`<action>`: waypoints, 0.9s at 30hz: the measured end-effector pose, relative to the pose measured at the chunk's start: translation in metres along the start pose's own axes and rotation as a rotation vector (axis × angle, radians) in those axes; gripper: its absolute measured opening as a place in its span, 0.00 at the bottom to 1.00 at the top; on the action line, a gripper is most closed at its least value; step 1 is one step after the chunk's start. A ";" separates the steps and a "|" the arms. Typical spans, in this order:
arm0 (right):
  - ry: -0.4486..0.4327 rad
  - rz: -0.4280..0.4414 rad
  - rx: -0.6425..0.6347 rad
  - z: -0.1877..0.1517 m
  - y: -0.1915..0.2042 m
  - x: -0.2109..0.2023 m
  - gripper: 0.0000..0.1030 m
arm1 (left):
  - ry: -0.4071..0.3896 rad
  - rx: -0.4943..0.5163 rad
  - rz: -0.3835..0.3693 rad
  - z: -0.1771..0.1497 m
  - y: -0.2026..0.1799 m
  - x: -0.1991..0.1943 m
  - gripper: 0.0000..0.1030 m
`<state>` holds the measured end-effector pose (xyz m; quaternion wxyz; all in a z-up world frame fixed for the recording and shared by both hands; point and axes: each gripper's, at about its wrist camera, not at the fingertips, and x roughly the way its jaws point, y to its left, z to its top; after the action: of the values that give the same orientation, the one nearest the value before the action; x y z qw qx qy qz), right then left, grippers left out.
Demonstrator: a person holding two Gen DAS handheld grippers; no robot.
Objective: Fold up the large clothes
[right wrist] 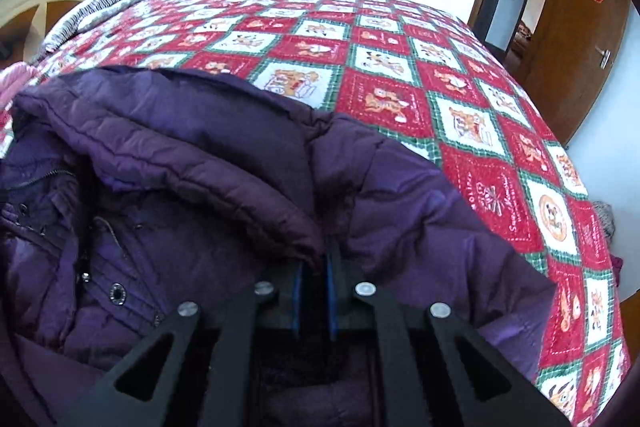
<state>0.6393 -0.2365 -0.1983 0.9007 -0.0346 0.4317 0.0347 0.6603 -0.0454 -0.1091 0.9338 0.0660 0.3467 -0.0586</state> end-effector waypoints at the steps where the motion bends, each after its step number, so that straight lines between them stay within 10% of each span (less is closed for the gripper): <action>1: 0.000 0.010 0.005 0.000 -0.001 -0.002 0.10 | 0.071 0.029 0.013 -0.013 -0.006 0.020 0.96; 3: -0.009 0.033 0.018 0.000 -0.004 -0.009 0.10 | 0.146 0.035 0.031 -0.038 -0.008 0.038 0.96; 8: -0.110 0.015 0.057 0.002 -0.009 -0.059 0.47 | 0.127 -0.031 -0.003 -0.067 -0.002 0.037 0.96; 19: -0.311 0.059 0.227 0.043 0.014 -0.110 0.50 | 0.109 -0.021 0.016 -0.070 -0.009 0.040 0.96; 27: -0.015 0.044 0.052 0.047 0.042 -0.010 0.50 | -0.069 -0.093 -0.055 -0.050 -0.005 -0.011 0.96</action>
<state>0.6657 -0.1909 -0.1627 0.9035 -0.0016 0.4263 0.0434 0.6193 -0.0416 -0.1403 0.9454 0.0109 0.3182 -0.0704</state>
